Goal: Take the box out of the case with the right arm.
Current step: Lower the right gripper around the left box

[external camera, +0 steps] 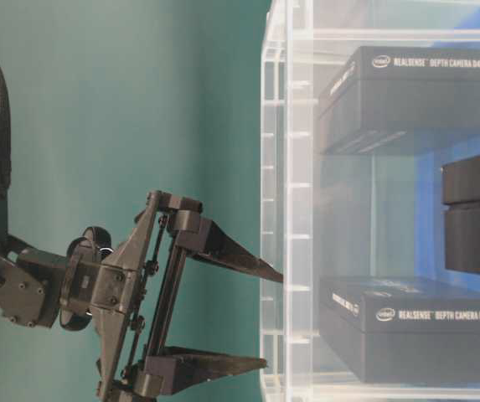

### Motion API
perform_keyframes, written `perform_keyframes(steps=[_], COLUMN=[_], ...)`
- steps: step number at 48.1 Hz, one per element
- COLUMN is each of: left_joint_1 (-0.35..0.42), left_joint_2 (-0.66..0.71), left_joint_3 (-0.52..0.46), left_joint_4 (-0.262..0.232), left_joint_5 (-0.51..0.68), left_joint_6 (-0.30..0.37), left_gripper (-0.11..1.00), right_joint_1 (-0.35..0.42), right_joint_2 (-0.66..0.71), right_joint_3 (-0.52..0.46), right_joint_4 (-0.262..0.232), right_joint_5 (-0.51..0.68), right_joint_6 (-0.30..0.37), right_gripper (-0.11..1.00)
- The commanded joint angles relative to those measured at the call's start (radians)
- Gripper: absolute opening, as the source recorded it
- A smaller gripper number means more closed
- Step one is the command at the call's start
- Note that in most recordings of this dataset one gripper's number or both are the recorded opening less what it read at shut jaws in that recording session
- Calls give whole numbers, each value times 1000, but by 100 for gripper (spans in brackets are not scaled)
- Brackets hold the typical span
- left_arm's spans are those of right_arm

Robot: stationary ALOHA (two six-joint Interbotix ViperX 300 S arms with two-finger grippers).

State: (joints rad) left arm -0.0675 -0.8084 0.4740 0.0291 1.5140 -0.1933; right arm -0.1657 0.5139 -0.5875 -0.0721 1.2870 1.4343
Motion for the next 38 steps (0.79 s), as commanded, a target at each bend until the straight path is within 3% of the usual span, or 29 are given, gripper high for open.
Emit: perform_keyframes(steps=[1, 38], left_joint_1=[-3, -3], left_joint_2=[3, 9], left_joint_3=[-23, -25], left_joint_4=[3, 3], left_joint_5=[-2, -2], left_joint_6=[2, 2], left_gripper=[0, 0], right_joint_1=[2, 3], right_joint_2=[-18, -15], right_joint_3=[-12, 49], right_joint_4=[-3, -3], right_joint_5=[-5, -60], right_joint_6=[2, 3], right_gripper=[93, 93])
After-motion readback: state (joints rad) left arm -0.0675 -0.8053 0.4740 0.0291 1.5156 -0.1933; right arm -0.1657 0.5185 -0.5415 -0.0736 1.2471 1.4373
